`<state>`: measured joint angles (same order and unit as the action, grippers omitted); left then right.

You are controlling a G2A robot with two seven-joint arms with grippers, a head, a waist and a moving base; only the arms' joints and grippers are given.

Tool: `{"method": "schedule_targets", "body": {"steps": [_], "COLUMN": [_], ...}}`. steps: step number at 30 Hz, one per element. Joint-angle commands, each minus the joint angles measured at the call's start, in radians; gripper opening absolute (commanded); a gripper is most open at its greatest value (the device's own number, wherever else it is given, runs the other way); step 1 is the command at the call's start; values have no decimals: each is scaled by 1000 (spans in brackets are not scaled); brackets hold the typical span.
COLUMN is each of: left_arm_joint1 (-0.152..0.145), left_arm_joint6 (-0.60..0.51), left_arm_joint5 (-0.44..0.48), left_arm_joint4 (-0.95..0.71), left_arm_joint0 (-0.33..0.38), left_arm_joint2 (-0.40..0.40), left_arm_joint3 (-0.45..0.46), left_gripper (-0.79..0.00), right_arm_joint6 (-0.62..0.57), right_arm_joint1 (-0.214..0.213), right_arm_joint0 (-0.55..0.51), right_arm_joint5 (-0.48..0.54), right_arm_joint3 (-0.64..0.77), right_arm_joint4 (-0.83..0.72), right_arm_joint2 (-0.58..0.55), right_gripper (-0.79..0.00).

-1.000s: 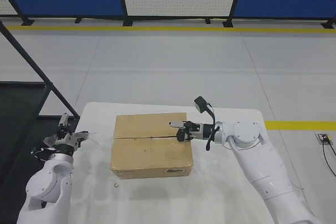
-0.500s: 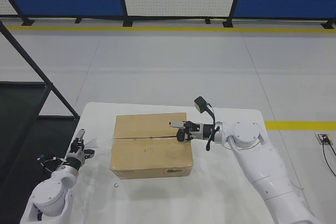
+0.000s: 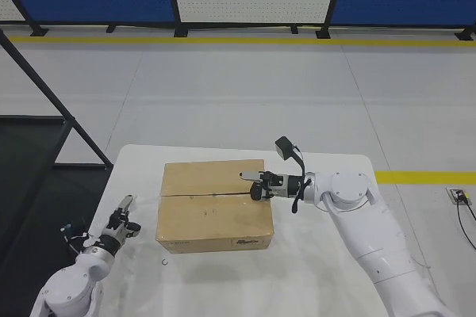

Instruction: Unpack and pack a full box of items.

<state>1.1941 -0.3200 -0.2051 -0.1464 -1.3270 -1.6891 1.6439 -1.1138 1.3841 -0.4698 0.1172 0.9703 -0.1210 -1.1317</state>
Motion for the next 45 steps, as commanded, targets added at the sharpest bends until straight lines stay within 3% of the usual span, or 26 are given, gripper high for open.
{"method": "schedule_targets", "body": {"steps": [1, 6, 18, 45], "left_arm_joint1": [-2, 1, 10, 8], "left_arm_joint6": [6, 61, 137, 126], "left_arm_joint5": [34, 0, -90, -51], "left_arm_joint4": [21, 30, -61, -118], "left_arm_joint0": [-23, -4, 205, 256], "left_arm_joint2": [-8, 0, 23, 30], "left_arm_joint3": [10, -2, -86, 106], "left_gripper": [0, 0, 0, 0], "right_arm_joint6": [0, 0, 0, 0], "right_arm_joint1": [0, 0, 0, 0], "right_arm_joint0": [0, 0, 0, 0], "right_arm_joint5": [0, 0, 0, 0], "right_arm_joint3": [0, 0, 0, 0], "right_arm_joint4": [0, 0, 0, 0], "right_arm_joint2": [0, 0, 0, 0], "right_gripper": [0, 0, 0, 0]}}
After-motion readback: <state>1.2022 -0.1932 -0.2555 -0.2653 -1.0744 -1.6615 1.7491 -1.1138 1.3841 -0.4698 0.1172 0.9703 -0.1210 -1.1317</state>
